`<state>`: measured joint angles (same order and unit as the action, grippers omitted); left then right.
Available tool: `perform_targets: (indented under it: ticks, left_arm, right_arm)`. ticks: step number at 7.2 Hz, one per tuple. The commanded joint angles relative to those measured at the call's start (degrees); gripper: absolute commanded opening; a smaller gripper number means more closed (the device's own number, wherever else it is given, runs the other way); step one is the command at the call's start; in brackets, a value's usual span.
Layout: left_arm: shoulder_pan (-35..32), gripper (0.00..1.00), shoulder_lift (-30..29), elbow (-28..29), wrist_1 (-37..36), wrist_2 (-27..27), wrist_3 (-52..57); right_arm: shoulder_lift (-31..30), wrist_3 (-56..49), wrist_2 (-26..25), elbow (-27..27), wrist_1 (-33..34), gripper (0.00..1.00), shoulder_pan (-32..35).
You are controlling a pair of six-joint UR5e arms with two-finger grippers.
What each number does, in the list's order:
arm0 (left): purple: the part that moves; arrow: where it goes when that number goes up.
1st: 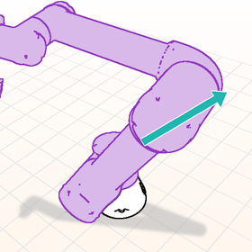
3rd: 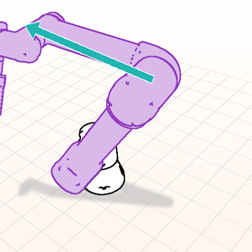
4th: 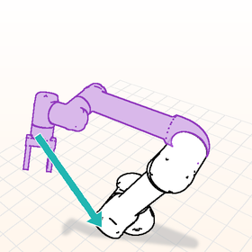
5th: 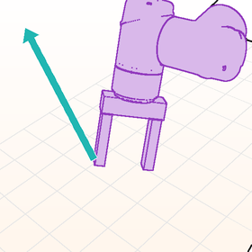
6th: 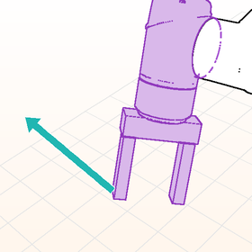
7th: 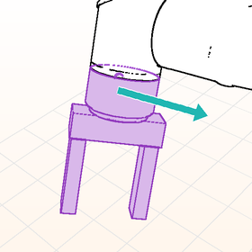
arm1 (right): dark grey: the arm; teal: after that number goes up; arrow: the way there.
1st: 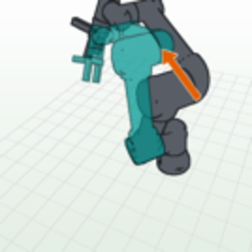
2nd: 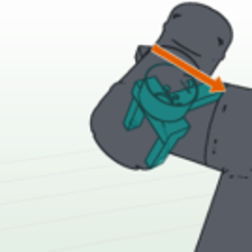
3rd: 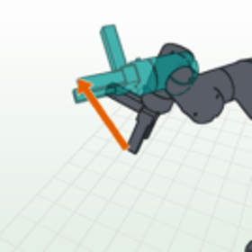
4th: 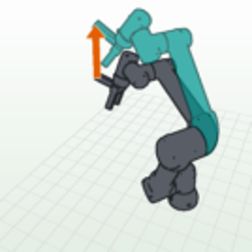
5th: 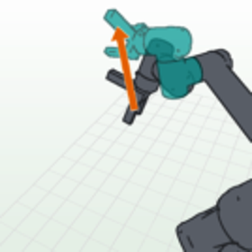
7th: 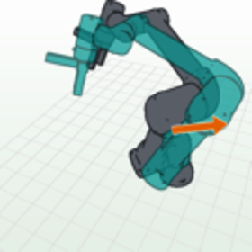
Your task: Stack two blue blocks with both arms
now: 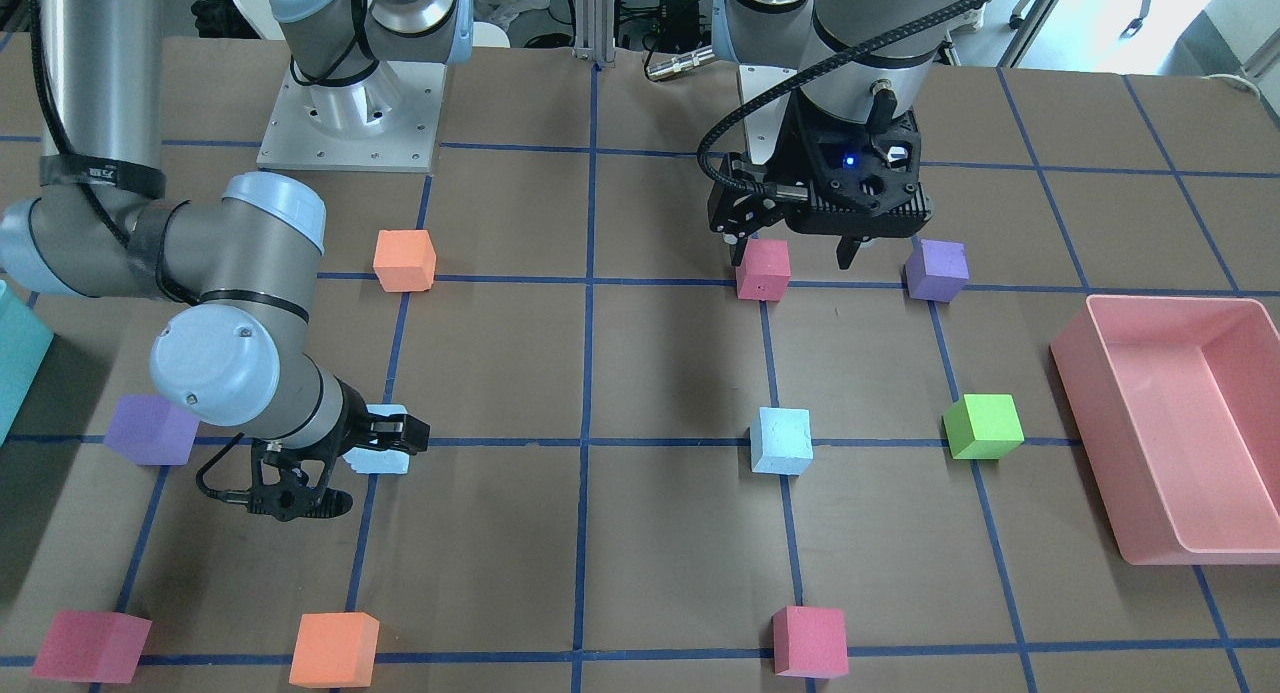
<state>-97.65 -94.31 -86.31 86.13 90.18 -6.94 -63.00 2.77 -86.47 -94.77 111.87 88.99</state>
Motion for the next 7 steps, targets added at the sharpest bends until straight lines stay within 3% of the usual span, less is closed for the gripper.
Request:
perform_targets:
  ticks: [1,2,4,5,7]
  left_arm:
    - [0.0,1.00,0.0,0.0,0.0,0.0,0.0]
    - [0.0,1.00,0.0,0.0,0.0,0.0,0.0]
    - [0.0,1.00,0.0,0.0,0.0,0.0,0.0]
    - [0.0,1.00,0.0,0.0,0.0,0.0,0.0]
    - [0.0,1.00,0.0,0.0,0.0,0.0,0.1]
  right_arm:
    - [0.9,-0.3,-0.3,-1.1,1.9,1.00,0.0]
    - [0.9,-0.7,-0.4,-2.4,3.6,0.86,0.0]
    - [0.9,-0.8,-0.5,-3.8,6.3,0.19,0.0]
    - [0.6,-0.8,-0.6,-3.8,6.3,0.00,-0.1]
    - [-0.6,0.6,-1.1,-3.0,5.3,0.00,0.0]
